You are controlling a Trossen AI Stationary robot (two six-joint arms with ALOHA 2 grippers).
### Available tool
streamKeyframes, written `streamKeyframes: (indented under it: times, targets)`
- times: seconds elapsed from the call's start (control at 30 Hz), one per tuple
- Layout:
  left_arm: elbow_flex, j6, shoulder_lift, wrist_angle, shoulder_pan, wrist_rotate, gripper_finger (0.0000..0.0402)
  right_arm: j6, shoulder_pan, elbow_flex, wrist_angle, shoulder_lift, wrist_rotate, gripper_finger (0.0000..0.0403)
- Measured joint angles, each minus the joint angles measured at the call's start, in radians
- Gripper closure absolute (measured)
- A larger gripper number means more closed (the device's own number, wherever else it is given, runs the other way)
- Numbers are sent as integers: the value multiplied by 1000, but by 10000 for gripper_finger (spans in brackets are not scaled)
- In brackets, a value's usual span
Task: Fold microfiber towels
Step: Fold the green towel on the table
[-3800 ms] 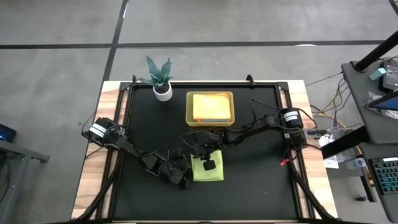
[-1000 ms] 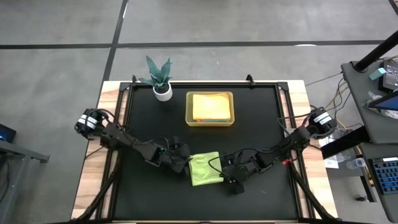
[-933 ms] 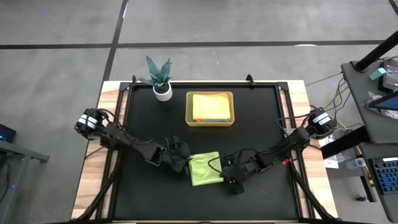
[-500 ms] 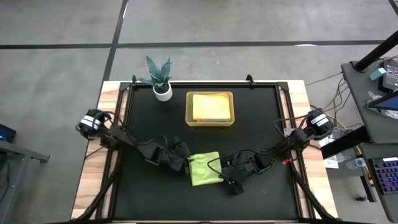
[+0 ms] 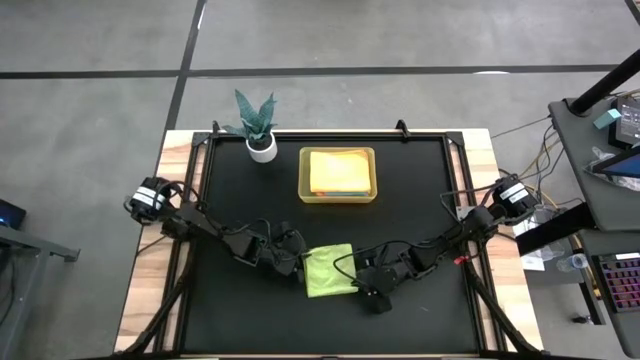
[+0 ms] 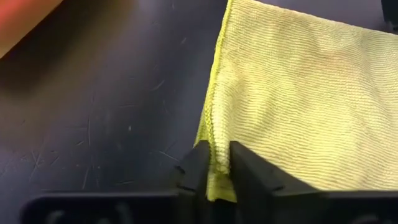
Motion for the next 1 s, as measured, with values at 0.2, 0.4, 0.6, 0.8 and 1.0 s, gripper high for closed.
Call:
streamKeyframes:
  times: [0.2, 0.4, 0.6, 0.8, 1.0]
  targets:
    - [2, 17, -15, -1, 0, 2, 391, 0, 0, 0, 0, 0, 0, 394]
    - [2, 13, -73, -74, 0, 12, 382, 0, 0, 0, 0, 0, 0, 394]
    - [0, 13, -94, -109, 0, 13, 381, -28, -1, 0, 1, 0, 0, 394]
    - [0, -38, -94, -200, 1, 15, 352, -124, -5, 0, 38, 0, 1, 394]
    - [8, -68, -94, -239, 1, 11, 282, -202, -25, 0, 84, 0, 0, 394]
